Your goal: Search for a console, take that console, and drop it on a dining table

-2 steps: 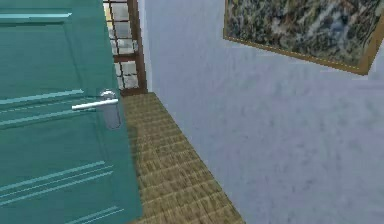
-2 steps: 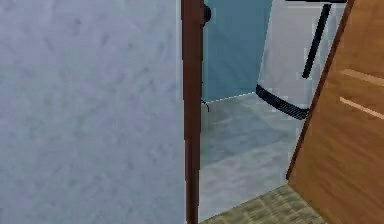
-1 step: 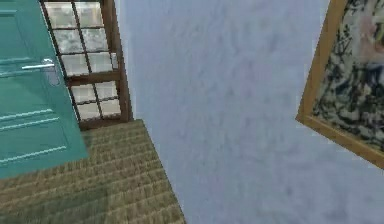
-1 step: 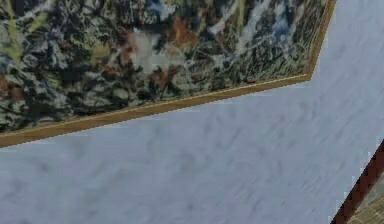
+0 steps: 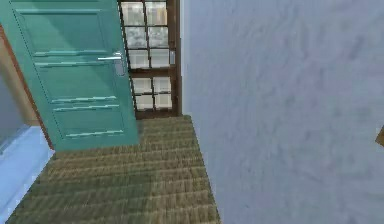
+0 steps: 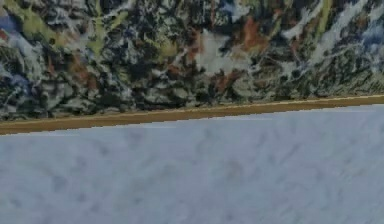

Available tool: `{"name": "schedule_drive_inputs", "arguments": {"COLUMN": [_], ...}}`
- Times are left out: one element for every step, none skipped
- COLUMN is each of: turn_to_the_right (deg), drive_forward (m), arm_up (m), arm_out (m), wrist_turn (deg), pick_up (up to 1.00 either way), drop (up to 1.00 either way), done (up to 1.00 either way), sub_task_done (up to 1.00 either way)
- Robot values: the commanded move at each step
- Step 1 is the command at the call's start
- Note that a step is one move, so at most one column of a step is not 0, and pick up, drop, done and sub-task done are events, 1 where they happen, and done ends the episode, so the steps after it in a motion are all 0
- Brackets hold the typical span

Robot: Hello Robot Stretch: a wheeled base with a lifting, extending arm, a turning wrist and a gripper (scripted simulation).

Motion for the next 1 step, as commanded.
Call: {"name": "schedule_drive_inputs", "arguments": {"turn_to_the_right": [0.0], "drive_forward": [0.40], "arm_up": [0.00], "arm_out": [0.00], "wrist_turn": [0.0], "pick_up": [0.00], "drop": [0.00], "done": [0.00], "sub_task_done": [0.00]}}
